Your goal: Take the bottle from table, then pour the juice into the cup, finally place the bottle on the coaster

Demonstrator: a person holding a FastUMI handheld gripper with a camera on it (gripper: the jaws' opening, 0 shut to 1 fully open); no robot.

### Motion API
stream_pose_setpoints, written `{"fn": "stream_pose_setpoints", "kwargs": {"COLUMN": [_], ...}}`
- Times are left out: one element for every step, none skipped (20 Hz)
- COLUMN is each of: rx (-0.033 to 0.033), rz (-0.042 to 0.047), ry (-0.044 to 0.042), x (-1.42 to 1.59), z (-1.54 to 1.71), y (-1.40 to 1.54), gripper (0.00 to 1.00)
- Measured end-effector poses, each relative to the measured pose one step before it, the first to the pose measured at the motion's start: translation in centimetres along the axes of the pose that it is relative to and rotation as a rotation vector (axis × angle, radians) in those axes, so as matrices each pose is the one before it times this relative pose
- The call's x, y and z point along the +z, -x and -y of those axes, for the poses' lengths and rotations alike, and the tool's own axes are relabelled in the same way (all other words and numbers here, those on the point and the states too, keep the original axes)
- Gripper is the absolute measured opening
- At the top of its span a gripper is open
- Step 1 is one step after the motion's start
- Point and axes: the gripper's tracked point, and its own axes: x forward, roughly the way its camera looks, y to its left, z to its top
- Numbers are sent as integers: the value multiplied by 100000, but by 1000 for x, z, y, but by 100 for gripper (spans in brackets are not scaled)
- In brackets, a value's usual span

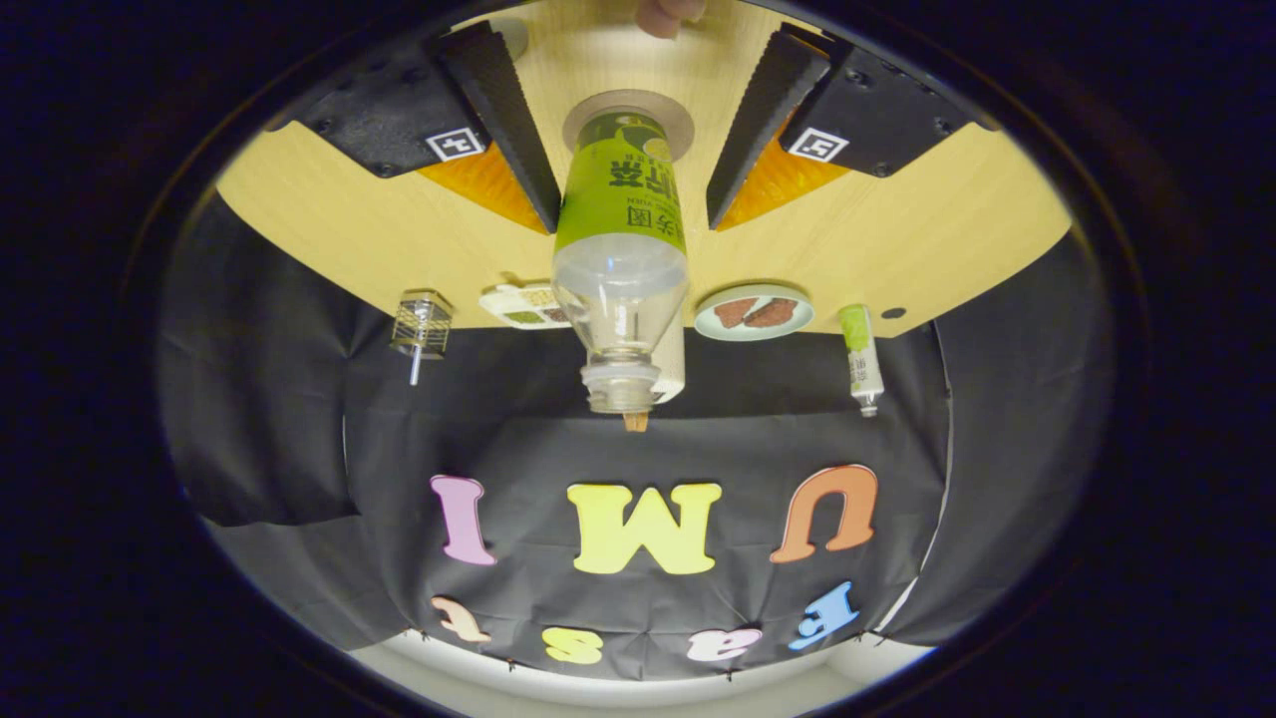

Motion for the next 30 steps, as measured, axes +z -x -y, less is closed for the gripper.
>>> {"fn": "stream_pose_setpoints", "kwargs": {"rx": [-878,38,710,-397,-1163,-269,-450,-646,551,1637,112,-252,189,-333,-888,-1057,-889,357,-227,-901,98,1421,834,186,-869,-854,-895,-850,-771,311], "rz": [106,393,371,431,97,105,746,1086,1238,691,-114,89,560,694,825,788,379,-131,250,181,748,1625,1583,292,-932,-1617,-1569,-154,362,415], "ry": [2,-700,-708,87,494,572,407,67,-451,-425,462,700,493,746,619,349,-281,-579,-618,-893,-1899,-1931,-1046,382,1314,1747,1404,227,-420,-1229], "x": [229,234,319,254,298,160,422,529,401,365,273,169,410,305,311,168,177,-83,-44,-12,74,308,436,-5,-219,-512,-349,-91,-73,-415], "z": [57,51,-254,35,223,36,-34,173,-7,-308,45,335,43,128,313,345,344,40,188,567,284,-286,-81,229,373,401,403,420,471,341], "y": [276,386,447,303,502,555,642,568,670,666,657,645,912,876,939,944,959,813,843,684,798,671,905,704,726,606,775,767,727,792], "gripper": [97,98,99,99,98,98,99,98,98,99,99,100,100,99,99,99,100,100,100,100,100,100,99,100,99,99,99,100,100,100]}}
